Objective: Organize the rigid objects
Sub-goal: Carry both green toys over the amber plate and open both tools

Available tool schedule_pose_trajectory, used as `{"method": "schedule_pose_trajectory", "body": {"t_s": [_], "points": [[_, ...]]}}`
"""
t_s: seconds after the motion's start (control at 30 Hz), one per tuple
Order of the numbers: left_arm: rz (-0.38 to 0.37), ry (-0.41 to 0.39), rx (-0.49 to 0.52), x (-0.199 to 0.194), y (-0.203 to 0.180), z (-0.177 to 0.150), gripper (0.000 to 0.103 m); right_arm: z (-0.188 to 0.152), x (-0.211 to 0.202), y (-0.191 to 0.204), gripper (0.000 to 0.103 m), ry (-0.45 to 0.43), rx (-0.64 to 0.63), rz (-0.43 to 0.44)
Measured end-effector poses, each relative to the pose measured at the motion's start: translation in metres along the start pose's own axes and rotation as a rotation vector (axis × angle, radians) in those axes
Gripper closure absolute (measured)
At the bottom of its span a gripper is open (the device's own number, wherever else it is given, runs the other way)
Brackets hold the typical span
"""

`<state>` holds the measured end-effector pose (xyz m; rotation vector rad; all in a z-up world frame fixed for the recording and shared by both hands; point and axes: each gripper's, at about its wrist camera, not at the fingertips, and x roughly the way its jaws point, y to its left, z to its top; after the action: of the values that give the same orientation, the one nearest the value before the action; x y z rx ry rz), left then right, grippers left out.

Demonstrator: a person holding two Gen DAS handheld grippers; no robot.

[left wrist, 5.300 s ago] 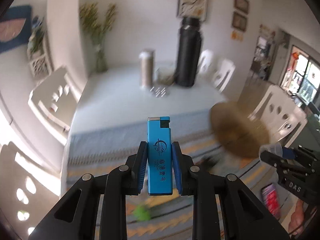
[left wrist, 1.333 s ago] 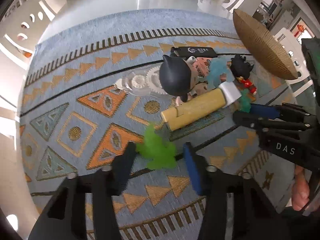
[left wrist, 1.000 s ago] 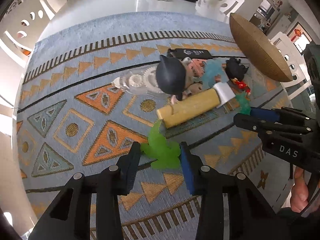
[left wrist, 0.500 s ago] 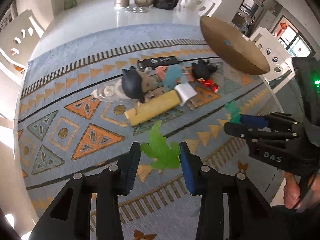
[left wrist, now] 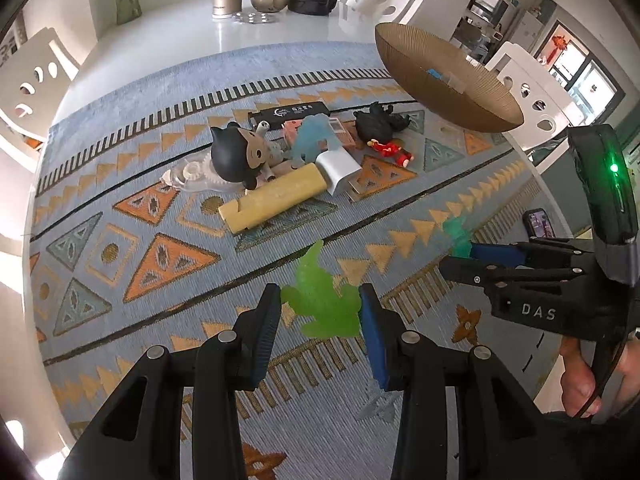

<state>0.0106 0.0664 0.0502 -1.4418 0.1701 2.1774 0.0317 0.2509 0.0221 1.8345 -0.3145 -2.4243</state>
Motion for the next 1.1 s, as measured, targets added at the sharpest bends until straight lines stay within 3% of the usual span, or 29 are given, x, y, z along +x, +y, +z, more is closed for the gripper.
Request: {"method": "schedule_pose_trajectory", "body": {"t_s": [0.2, 0.37, 0.57, 0.7, 0.9, 1.0, 1.03, 1.1], "points": [[0.009, -0.012, -0.032, -0.007, 0.004, -0.008, 0.067, 0.023, 0.002, 0.016, 0.060, 0.013, -0.053, 0.088], [0.033, -0.027, -0.068, -0.020, 0.012, -0.019, 0.067, 0.049, 0.010, 0.013, 0.053, -0.012, -0.052, 0.036], [0.061, -0.018, -0.139, -0.028, 0.032, -0.038, 0.067, 0.034, 0.001, -0.025, 0.041, -0.001, 0.013, 0.102], [0.061, -0.032, -0.177, -0.035, 0.043, -0.043, 0.067, 0.019, 0.004, -0.033, 0.041, 0.047, 0.031, 0.169], [0.052, -0.035, -0.172, -0.034, 0.040, -0.038, 0.067, 0.010, 0.016, 0.015, 0.041, 0.066, -0.129, 0.097], [0.039, -0.029, -0.158, -0.031, 0.033, -0.035, 0.067, 0.018, 0.025, 0.026, 0.041, 0.051, -0.157, -0.077], [0.036, -0.025, -0.151, -0.030, 0.030, -0.033, 0.067, 0.019, 0.027, 0.026, 0.041, 0.053, -0.152, -0.097], [0.031, -0.021, -0.139, -0.027, 0.024, -0.030, 0.067, 0.021, 0.025, 0.028, 0.057, 0.036, -0.154, -0.079]]}}
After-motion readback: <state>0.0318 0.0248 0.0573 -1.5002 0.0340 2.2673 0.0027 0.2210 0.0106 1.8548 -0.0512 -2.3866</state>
